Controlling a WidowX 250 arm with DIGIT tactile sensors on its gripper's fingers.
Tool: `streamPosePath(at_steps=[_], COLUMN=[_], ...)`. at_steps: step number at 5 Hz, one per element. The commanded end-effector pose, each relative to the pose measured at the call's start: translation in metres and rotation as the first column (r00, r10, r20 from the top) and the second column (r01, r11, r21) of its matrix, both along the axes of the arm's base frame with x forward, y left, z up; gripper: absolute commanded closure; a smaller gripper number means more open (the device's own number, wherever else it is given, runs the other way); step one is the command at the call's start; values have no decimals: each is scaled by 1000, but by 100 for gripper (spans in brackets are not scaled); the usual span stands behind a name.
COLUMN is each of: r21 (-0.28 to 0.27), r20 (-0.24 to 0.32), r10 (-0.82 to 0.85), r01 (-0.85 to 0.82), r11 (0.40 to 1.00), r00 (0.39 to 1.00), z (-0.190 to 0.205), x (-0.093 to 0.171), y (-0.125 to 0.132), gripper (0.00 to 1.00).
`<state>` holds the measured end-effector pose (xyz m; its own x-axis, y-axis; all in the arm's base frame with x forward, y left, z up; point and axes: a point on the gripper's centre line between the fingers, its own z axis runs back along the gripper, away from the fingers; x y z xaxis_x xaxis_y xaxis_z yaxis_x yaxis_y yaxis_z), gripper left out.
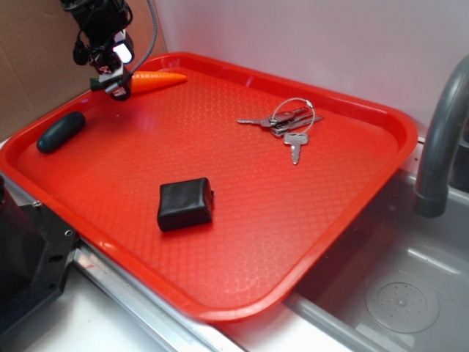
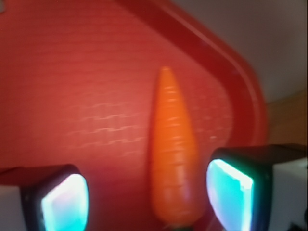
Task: Grab the carrot.
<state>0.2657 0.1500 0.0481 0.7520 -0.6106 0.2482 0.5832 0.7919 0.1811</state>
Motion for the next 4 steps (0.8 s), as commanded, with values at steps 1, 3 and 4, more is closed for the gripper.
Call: streamPosePath(at_steps=[1, 3, 4], r21=[89, 135, 102], r20=[-20, -100, -98], r10=[68, 76, 153], r01=[-66, -62, -143], r11=[994, 989, 984], r00=[997, 992, 983], z=[1, -23, -29], x=[22, 21, 21], y=[10, -3, -3], gripper=[0, 0, 100])
